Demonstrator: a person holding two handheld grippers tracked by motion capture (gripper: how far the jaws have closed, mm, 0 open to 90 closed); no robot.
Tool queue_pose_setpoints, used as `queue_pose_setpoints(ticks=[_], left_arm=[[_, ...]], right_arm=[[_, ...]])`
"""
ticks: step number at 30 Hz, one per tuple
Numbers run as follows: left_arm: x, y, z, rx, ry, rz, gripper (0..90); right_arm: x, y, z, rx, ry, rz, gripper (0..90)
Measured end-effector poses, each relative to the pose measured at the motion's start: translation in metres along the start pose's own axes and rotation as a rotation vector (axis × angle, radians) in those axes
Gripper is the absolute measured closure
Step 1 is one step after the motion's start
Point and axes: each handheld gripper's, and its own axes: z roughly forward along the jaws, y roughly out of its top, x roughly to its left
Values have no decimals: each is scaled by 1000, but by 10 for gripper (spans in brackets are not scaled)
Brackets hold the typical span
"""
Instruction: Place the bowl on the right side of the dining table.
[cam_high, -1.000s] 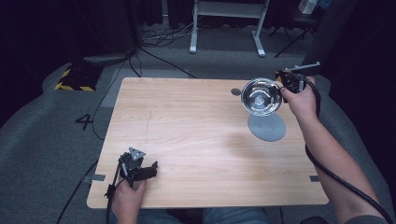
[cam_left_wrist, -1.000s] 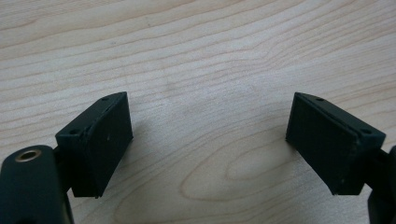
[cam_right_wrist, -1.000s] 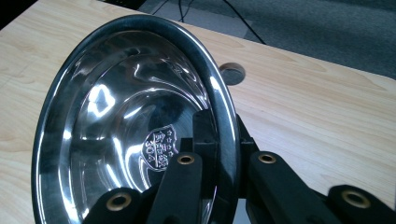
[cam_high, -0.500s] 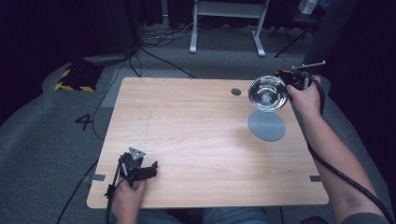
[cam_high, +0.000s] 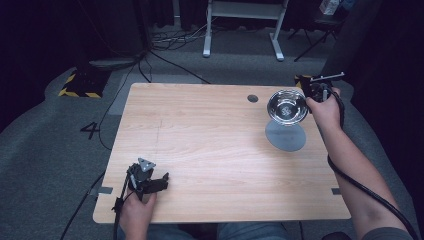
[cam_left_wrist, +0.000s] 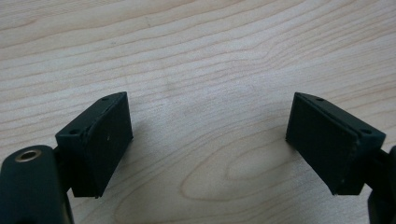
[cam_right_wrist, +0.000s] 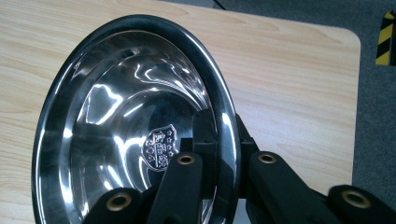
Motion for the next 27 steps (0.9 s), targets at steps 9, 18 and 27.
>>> queue_pose_setpoints(ticks=[9, 18, 27], left_arm=[[0, 0, 0, -1, 0, -1, 147], [0, 0, 0, -1, 0, -1, 147], [0, 0, 0, 0, 0, 0, 147]], right_arm=[[-8, -14, 14, 46, -15, 17, 867], [-14, -25, 23, 84, -20, 36, 867], [-17, -38, 36, 123, -24, 54, 866]])
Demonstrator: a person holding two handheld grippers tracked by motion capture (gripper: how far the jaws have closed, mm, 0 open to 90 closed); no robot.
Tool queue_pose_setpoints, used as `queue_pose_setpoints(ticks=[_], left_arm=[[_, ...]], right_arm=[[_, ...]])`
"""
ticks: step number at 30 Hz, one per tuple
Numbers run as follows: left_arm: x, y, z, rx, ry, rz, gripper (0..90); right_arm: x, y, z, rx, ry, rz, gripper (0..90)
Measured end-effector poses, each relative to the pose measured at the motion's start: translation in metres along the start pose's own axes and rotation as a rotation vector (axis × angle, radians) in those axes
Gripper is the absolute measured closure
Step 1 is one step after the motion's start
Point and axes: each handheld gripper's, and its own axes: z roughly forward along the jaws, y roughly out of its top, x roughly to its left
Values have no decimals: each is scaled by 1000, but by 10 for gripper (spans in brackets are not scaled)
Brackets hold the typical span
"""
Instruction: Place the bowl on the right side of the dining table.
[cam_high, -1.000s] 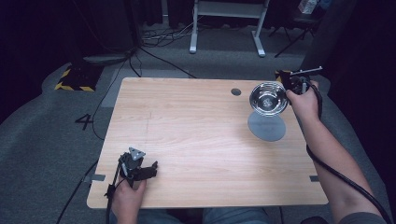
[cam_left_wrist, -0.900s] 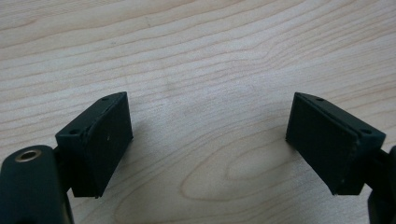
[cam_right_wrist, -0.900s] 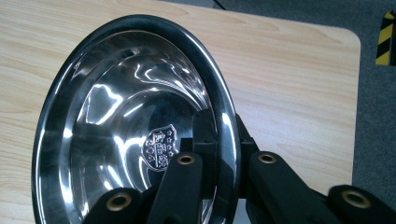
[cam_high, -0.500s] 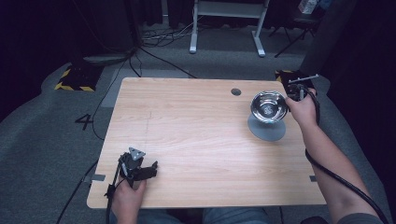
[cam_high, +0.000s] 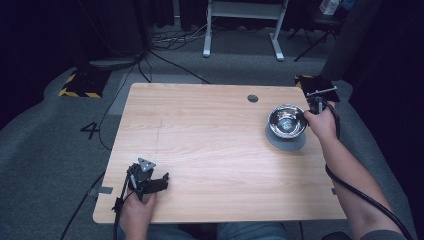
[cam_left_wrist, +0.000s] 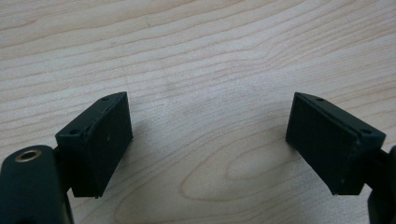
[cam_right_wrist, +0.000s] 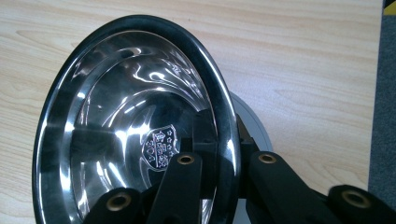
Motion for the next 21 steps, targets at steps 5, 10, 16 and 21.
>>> queue_pose_setpoints(ticks=[5, 10, 16, 21], left_arm=[[0, 0, 0, 0, 0, 0, 147], [0, 0, 0, 0, 0, 0, 147], [0, 0, 0, 0, 0, 0, 147], [0, 0, 0, 0, 0, 0, 146]], right_arm=[[-2, -4, 6, 18, 5, 13, 866], [-5, -8, 10, 28, 4, 28, 866], [-7, -11, 14, 39, 7, 34, 865], [-9, -12, 16, 45, 12, 47, 865]])
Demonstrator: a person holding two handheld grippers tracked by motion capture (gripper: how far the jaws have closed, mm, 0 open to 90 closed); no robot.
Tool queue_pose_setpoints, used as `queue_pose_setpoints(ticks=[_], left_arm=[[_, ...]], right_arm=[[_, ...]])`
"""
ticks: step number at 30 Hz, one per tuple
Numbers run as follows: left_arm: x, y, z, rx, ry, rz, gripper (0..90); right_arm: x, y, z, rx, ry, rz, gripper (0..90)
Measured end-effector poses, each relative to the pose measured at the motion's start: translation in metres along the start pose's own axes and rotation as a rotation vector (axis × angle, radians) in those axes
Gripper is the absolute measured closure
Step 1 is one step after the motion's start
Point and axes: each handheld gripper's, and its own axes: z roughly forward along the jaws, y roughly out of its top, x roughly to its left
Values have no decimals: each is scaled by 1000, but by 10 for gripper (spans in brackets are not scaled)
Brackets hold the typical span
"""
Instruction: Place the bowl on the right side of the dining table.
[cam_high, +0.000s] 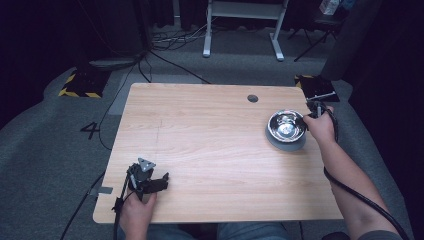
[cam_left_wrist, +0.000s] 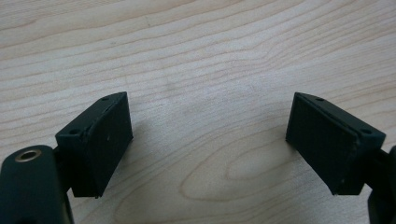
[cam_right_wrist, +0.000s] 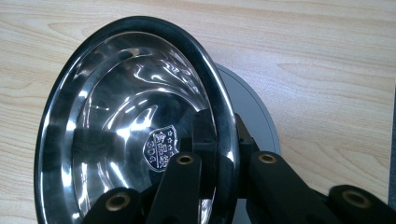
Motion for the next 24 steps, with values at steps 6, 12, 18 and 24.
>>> queue_pose_setpoints(ticks=[6, 12, 18, 24], left_arm=[[0, 0, 0, 0, 0, 3, 147], [0, 0, 0, 0, 0, 0, 146], [0, 0, 0, 0, 0, 3, 146], [0, 0, 0, 0, 0, 0, 147]], right_arm=[[-2, -1, 1, 0, 7, 14, 856], [-4, -2, 2, 6, 4, 21, 848], [-9, -4, 4, 11, -11, 36, 778], [-16, -5, 3, -17, -62, 24, 577]])
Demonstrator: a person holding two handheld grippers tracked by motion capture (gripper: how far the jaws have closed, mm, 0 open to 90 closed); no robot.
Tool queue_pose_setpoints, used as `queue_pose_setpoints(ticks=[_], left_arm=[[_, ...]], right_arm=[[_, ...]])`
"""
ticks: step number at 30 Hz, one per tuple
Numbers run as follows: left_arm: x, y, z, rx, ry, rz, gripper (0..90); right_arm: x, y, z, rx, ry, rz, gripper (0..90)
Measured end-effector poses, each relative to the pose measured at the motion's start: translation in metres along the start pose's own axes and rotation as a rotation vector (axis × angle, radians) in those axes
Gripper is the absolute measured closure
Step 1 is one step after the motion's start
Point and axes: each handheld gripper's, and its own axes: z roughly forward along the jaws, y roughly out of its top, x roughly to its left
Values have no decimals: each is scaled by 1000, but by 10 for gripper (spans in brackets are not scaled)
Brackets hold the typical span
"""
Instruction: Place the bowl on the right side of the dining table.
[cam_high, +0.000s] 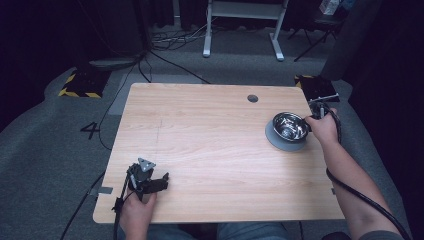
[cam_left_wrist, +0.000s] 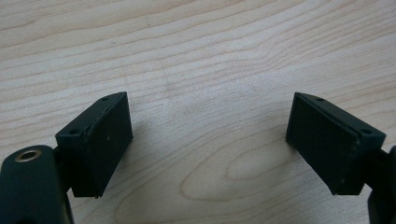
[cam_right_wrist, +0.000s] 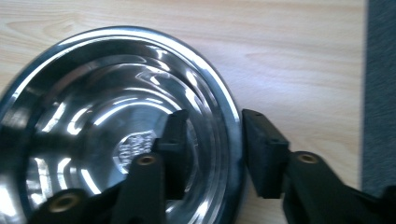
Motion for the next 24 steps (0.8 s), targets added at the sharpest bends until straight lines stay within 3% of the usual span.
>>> queue_pose_setpoints(ticks=[4, 13, 22, 24], left_arm=[[0, 0, 0, 1, 0, 3, 147], [0, 0, 0, 0, 0, 1, 147], [0, 0, 0, 1, 0, -1, 146], [0, 0, 0, 1, 1, -2, 146]], right_arm=[[-4, 2, -6, -53, -22, -10, 499], [4, 9, -27, -129, -14, -61, 500], [28, 15, -56, -199, 46, -143, 499], [38, 17, -64, -224, 72, -179, 499]])
